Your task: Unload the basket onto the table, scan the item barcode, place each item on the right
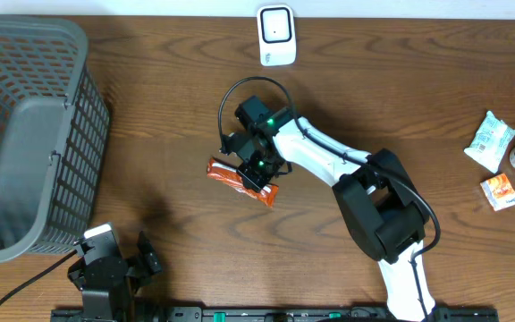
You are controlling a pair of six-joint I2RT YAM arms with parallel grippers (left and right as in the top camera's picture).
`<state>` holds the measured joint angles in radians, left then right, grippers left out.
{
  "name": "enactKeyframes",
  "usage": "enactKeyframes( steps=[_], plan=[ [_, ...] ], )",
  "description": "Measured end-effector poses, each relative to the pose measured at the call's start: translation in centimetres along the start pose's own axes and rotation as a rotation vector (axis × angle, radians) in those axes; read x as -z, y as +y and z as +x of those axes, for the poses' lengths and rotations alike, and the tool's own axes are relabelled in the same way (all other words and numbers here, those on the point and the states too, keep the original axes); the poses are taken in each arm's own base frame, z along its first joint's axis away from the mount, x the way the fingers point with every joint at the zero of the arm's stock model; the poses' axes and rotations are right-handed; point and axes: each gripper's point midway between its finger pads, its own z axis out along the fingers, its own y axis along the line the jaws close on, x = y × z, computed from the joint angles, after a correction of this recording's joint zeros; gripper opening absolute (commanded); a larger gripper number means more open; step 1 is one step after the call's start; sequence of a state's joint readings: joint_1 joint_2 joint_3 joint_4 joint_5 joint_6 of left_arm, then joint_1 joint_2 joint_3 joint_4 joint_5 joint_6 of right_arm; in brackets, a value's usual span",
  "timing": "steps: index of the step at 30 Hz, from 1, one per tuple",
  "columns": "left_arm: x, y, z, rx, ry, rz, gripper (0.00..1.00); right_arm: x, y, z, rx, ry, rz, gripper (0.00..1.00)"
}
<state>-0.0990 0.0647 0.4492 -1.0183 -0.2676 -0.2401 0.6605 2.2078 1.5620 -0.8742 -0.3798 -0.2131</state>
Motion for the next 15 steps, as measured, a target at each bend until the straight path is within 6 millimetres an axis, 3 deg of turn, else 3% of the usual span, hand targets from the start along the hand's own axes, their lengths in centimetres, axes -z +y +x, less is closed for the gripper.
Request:
enactKeyframes(
  steps=[9,13,15],
  plan=[
    [0.0,0.0,0.0,0.000,0.000,0.000,0.98,0.5,-0.3,0.2,-0.095,0.044,-0.001,0.02],
    [0.0,0.0,0.0,0.000,0.000,0.000,0.98,1.2,-1.3,0.1,-0.111,0.051,0.105,0.02],
    [0.0,0.0,0.0,0.000,0.000,0.000,0.98,2.3,-2.8,-0.6,-0.114,0.019,0.239,0.01]
  ],
)
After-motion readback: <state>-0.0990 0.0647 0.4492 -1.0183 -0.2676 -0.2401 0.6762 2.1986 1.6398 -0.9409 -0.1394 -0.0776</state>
